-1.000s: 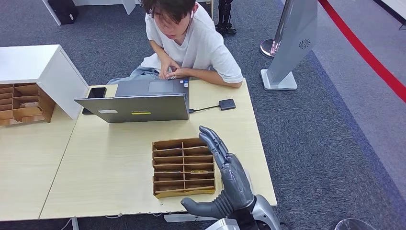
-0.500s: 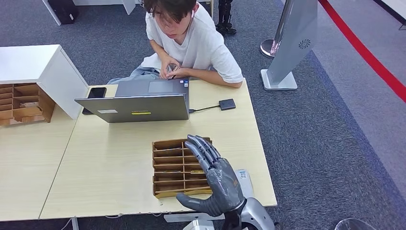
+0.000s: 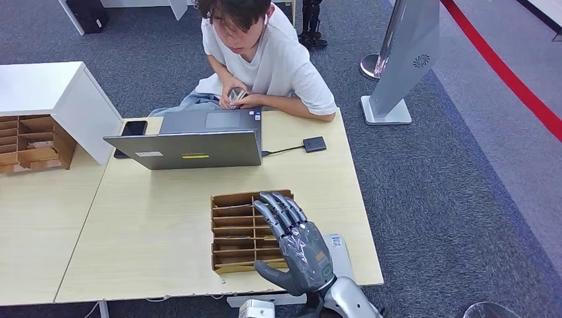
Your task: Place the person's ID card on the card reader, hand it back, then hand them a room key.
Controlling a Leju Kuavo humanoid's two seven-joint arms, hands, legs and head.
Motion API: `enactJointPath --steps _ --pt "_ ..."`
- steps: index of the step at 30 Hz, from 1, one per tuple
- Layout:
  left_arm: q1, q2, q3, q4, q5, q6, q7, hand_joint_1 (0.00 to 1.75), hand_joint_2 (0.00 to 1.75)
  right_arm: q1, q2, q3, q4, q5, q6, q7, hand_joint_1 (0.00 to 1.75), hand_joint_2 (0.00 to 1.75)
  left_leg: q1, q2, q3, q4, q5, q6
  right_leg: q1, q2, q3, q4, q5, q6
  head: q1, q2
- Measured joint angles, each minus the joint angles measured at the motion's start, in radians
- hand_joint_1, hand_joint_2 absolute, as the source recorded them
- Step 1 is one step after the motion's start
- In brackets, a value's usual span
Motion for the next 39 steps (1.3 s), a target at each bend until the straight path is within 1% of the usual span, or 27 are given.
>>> enactJointPath --steps 5,11,14,31,39 --pt "0.000 -0.005 0.001 -0.004 -0.004 -0.001 0.002 0.00 0.00 -0.002 -0.004 0.003 0.017 0.032 0.001 0.021 0.00 1.75 0.000 0.000 0.000 0.000 0.000 0.000 0.000 0.000 0.000 0.000 0.000 0.000 0.000 0.000" --pt "0.000 -0.007 0.001 -0.008 -0.017 -0.005 0.005 0.00 0.00 -0.007 -0.010 0.006 0.040 0.096 0.017 0.072 0.00 1.75 0.000 0.000 0.000 0.000 0.000 0.000 0.000 0.000 0.000 0.000 0.000 0.000 0.000 0.000" --pt "0.000 -0.007 0.002 -0.009 -0.023 -0.006 0.007 0.00 0.00 -0.008 -0.013 0.006 0.055 0.110 0.020 0.085 0.00 1.75 0.000 0.000 0.000 0.000 0.000 0.000 0.000 0.000 0.000 0.000 0.000 0.000 0.000 0.000" --pt "-0.002 -0.006 0.016 -0.010 -0.043 -0.008 0.012 0.00 0.00 -0.014 -0.018 0.011 0.121 0.130 0.068 0.125 0.00 1.75 0.000 0.000 0.000 0.000 0.000 0.000 0.000 0.000 0.000 0.000 0.000 0.000 0.000 0.000" --pt "-0.003 -0.006 0.017 -0.010 -0.050 -0.008 0.012 0.00 0.00 -0.014 -0.018 0.011 0.149 0.130 0.073 0.136 0.00 1.75 0.000 0.000 0.000 0.000 0.000 0.000 0.000 0.000 0.000 0.000 0.000 0.000 0.000 0.000"
